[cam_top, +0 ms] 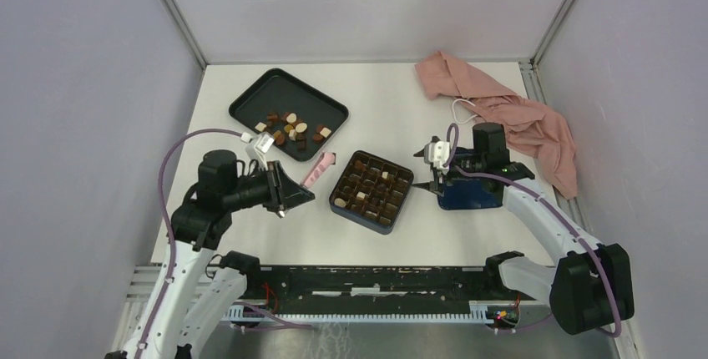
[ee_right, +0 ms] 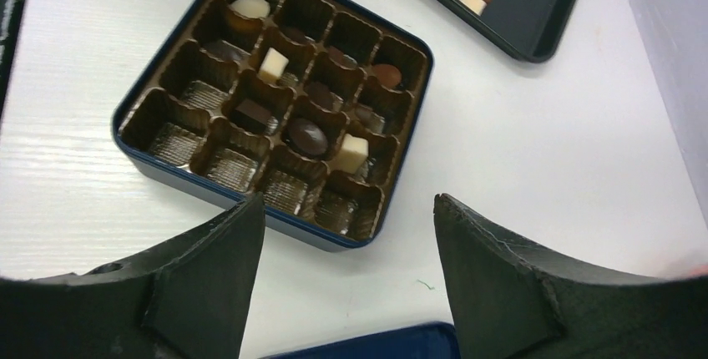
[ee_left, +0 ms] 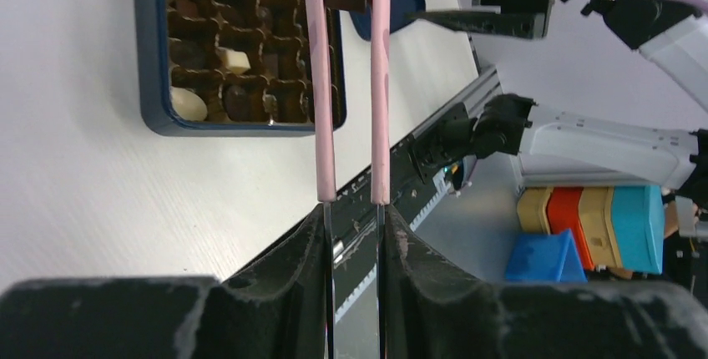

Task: Pack the chocolate
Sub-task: Place the fake chocolate in the packing box.

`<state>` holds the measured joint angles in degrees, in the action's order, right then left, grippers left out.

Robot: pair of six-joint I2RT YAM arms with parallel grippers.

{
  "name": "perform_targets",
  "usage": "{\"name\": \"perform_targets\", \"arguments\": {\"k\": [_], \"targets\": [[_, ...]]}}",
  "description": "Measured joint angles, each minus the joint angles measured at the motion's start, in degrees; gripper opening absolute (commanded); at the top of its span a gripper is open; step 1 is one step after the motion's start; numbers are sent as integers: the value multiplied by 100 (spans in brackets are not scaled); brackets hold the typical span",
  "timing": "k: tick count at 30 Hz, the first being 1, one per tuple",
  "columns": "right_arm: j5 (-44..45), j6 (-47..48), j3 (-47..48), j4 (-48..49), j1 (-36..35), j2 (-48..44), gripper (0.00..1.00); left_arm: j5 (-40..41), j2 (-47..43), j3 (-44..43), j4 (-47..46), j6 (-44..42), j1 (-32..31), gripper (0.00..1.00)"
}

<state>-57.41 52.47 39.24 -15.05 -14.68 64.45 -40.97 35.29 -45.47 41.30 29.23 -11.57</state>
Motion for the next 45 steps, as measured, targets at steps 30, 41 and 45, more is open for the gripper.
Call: {"name": "perform_targets", "arguments": {"k": [30,41,45], "targets": [[852,-706,223,-28,435,557,79,4256,4212,-1648,734,916,-4826,3],[861,-699,275,-74,435,647,79,4240,4481,-1902,1095,914,-5080,12],[859,-699,278,-98,435,656,79,4249,4590,-1917,1200,914,-5082,19]]}}
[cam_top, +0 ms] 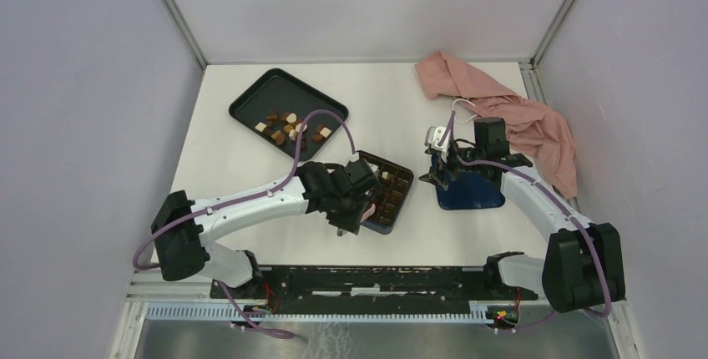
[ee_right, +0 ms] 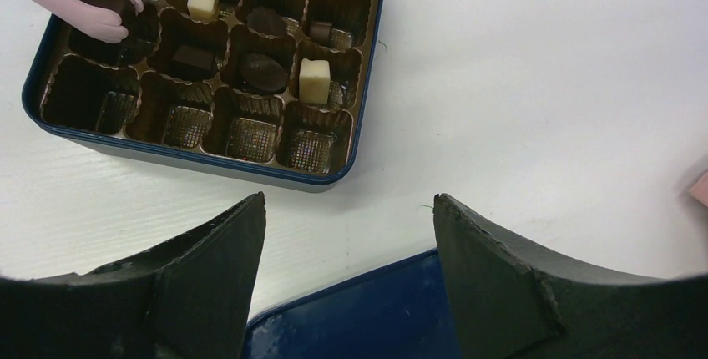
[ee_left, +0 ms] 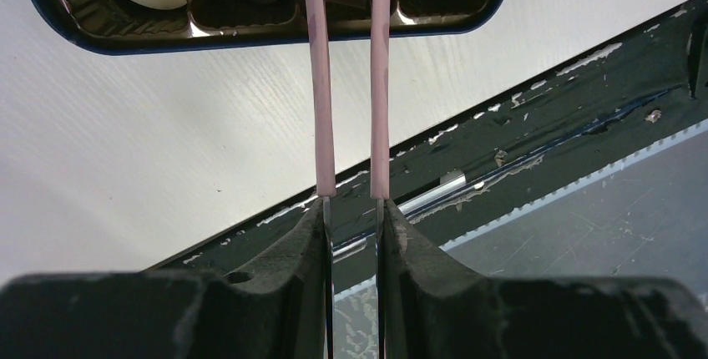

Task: Pack the chocolate
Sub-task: Place the fake chocolate in the packing box.

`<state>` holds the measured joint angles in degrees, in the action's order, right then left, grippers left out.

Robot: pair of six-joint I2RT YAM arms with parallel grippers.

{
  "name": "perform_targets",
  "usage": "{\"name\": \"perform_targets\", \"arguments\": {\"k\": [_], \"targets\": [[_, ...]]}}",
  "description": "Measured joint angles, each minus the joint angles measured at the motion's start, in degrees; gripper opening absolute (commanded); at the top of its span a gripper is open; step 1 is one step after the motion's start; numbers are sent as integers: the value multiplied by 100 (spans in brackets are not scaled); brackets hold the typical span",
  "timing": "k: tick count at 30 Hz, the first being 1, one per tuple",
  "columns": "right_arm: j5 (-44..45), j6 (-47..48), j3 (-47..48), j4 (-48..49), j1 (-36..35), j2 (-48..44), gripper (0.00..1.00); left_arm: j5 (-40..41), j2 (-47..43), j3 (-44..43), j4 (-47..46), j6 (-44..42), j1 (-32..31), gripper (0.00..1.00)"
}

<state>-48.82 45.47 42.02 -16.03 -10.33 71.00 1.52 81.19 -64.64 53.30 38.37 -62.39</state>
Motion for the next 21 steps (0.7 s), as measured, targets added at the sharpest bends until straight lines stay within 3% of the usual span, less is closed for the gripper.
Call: {"name": "perform_targets", "arguments": {"k": [6,11,21], "targets": [[0,0,0,-7,0,0,79,2,101,-20,44,-2,2,36],[-2,0,0,-44,0,11,79,17,101,-22,39,-4,0,44],[-68,70,0,-81,0,31,79,323,2,-48,42,-2,2,39]]}}
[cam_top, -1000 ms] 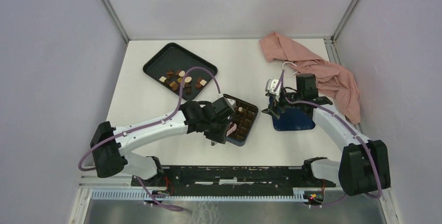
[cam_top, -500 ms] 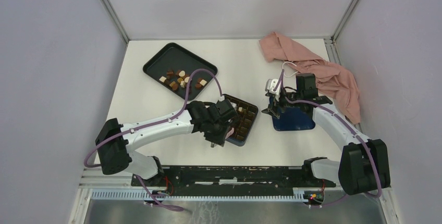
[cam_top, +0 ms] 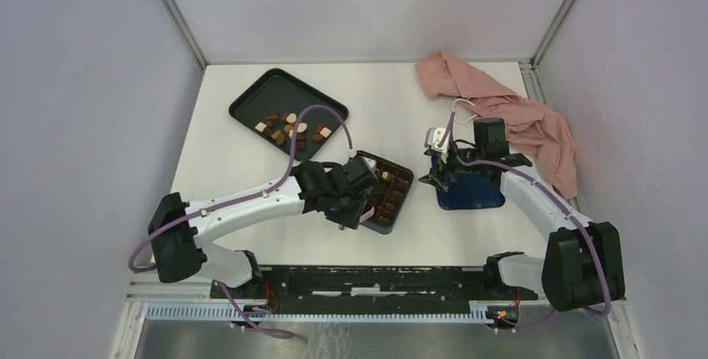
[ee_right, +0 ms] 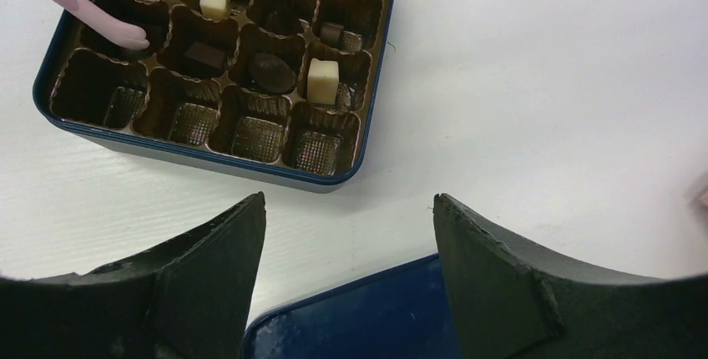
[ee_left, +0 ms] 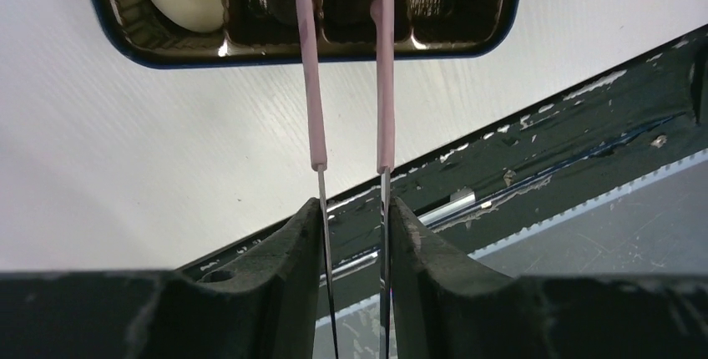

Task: Pack the chocolate
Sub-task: Place the fake chocolate in the packing box.

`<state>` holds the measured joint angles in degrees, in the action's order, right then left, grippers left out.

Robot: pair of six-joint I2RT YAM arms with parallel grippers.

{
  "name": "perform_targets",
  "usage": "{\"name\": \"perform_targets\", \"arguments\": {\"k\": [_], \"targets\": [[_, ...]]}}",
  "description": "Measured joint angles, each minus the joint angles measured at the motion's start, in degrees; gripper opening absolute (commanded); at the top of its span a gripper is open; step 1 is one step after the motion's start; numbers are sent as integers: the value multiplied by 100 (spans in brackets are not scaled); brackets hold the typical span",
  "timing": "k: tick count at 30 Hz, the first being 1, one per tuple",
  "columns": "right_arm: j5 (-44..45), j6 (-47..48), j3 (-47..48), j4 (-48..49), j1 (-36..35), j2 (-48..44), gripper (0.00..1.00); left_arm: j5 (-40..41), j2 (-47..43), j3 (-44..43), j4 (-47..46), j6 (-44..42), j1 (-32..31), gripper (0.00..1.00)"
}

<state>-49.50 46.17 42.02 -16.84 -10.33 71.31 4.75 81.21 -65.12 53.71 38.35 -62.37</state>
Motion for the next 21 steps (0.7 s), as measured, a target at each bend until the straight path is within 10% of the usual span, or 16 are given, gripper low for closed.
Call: {"name": "perform_targets", "arguments": {"k": [21], "targets": [[-520,299,-66,44,0,-149,79,-555,-1403,601,-1331,-190,1311,24]]}}
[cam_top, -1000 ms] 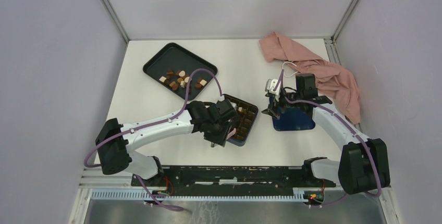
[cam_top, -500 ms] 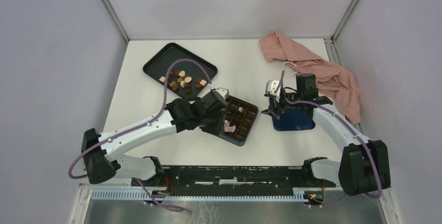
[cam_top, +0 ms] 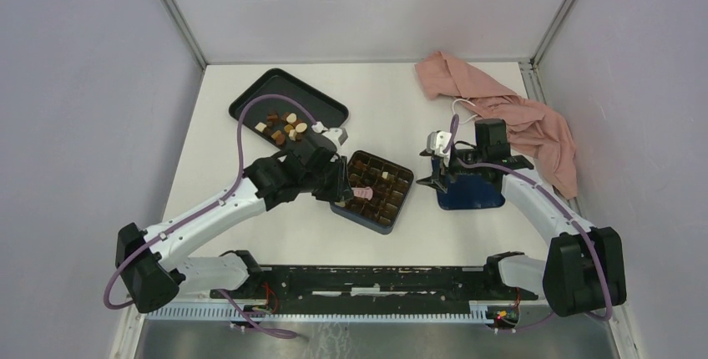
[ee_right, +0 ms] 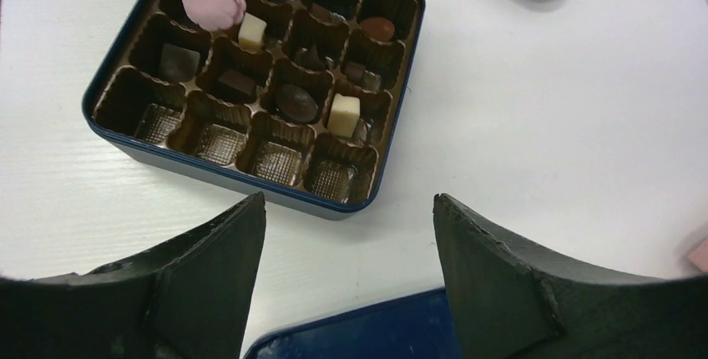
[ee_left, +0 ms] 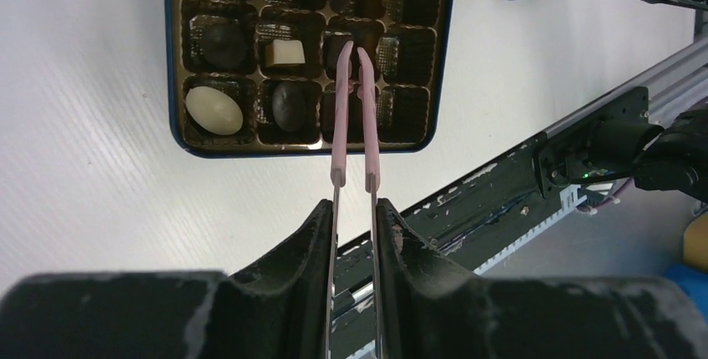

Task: Pack the chocolate
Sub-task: Place the fake chocolate in the packing box, then adjust the clamp.

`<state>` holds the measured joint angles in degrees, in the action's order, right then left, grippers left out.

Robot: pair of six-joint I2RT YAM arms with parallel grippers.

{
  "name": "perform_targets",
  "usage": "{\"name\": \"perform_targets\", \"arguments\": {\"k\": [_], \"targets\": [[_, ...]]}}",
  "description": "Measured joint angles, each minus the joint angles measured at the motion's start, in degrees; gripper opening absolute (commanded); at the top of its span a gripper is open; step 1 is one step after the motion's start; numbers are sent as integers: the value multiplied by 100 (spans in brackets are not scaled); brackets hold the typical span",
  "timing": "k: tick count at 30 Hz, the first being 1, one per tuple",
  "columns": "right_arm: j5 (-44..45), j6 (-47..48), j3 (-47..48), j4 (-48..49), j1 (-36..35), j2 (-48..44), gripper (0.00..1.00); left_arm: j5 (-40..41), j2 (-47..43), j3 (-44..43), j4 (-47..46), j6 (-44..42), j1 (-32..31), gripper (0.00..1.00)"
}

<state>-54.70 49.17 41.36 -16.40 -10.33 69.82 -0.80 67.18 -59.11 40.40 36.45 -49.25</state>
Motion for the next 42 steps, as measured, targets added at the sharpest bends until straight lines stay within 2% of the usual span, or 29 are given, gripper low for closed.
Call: {"name": "perform_targets", "arguments": {"k": [7,10,13,17,27,33,35,38,40,42], "targets": [[-726,638,-59,-177,-81,-24,80,-420,-216,378,-470,-31,94,23],[-761,1067,-20,-435,-396,-46,84,-577,-234,422,-710,-50,146,23],[-522,1226,201,-595,-925,-46,88,-734,-240,498,-1003,-48,164,22],[-96,1154,603,-546,-1506,-52,88,-938,-269,688,-1467,63,164,22],[1029,1088,949,-503,-2505,-48,82,-1204,-275,754,-2138,505,166,22],[1764,1088,946,-409,-2892,-37,64,-1307,-275,754,-2315,597,166,22],[1902,1099,946,-402,-2918,-35,54,-1311,-284,754,-2354,645,166,22],[2000,1169,946,-413,-2992,-33,29,-1303,-306,754,-2448,732,168,24],[2031,1182,946,-431,-3047,-33,14,-1316,-323,754,-2472,754,168,30],[2070,1174,999,-422,-3040,-33,8,-1349,-332,778,-2437,756,144,44]]}}
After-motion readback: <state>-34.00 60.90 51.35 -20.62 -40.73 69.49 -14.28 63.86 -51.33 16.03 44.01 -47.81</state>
